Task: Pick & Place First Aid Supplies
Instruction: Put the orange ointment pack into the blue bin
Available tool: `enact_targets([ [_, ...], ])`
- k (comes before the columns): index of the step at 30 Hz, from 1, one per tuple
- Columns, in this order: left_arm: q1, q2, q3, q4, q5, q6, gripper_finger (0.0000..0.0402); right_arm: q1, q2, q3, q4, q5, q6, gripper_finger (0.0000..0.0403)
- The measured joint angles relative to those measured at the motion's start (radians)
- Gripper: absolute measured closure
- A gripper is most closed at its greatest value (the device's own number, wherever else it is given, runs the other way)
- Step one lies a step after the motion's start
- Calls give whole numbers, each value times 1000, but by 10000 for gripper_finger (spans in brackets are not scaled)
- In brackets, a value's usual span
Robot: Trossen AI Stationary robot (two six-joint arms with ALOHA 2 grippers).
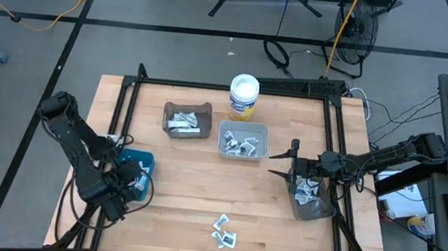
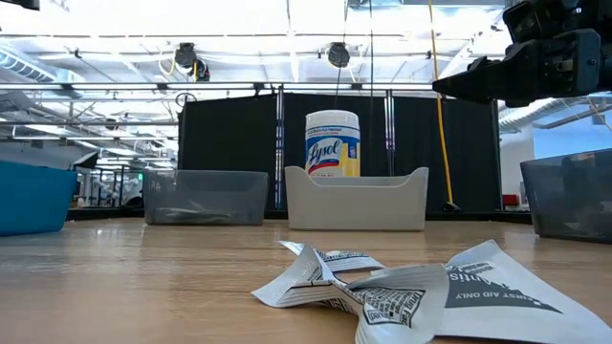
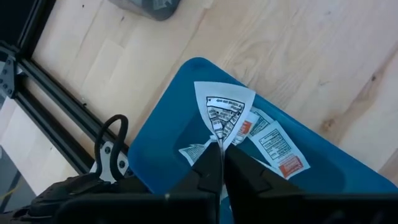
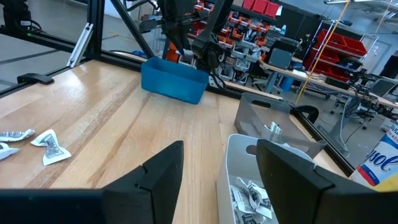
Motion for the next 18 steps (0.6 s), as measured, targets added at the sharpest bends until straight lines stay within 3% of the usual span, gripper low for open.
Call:
enact_targets([
  [10, 0, 0, 0, -5, 2, -3, 390, 0, 0, 0, 0, 0, -3, 206],
  [18, 1, -3, -38, -17, 189, -130, 384, 0, 0, 1, -9, 0, -1, 206],
])
